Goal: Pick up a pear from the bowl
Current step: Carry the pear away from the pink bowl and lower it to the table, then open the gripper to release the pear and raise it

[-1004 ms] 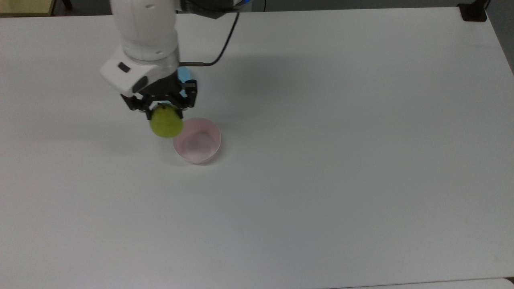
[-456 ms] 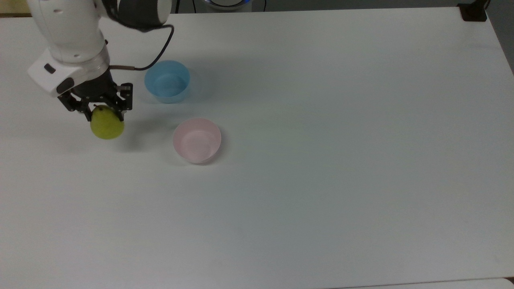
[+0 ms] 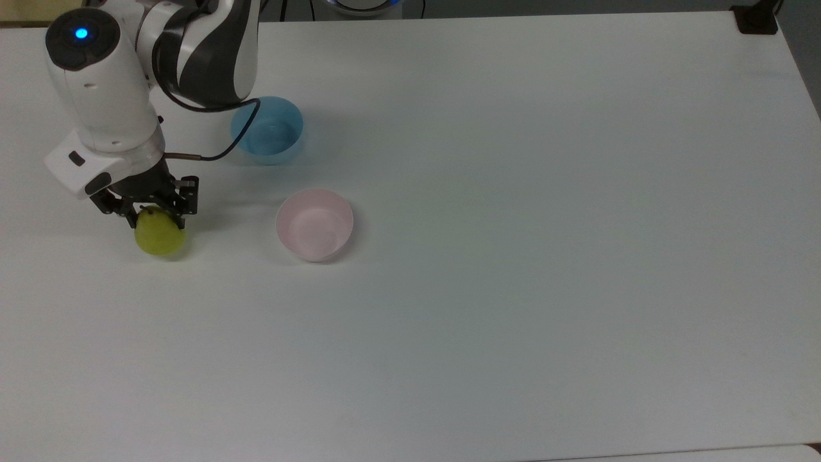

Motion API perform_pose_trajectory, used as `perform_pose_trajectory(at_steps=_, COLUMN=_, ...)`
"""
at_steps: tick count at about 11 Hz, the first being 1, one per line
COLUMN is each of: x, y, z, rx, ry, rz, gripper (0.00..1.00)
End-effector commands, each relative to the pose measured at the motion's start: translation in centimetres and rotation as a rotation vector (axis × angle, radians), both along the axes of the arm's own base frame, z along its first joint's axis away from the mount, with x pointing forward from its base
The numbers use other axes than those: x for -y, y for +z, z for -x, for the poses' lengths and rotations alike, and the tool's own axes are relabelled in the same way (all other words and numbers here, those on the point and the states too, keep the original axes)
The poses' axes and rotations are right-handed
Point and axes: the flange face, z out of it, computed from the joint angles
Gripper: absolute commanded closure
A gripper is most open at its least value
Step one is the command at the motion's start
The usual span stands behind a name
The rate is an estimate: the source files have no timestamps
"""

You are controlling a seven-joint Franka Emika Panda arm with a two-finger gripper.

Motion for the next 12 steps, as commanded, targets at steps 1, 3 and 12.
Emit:
perform_pose_trajectory(at_steps=1, x=1.1, y=-0.7, z=-0.4, rx=0.018, ry=0.017, rz=0.025, gripper=0.69)
perform_pose_trajectory(at_steps=3, x=1.1, y=-0.7, z=-0.4, rx=0.017, ry=0.018, rz=0.026, gripper=0.57)
perform_pose_trajectory(at_steps=12, x=-9.9, y=11.5, z=0.9, rx=0.023, ry=-0.061, rz=-0.024, gripper=0.00)
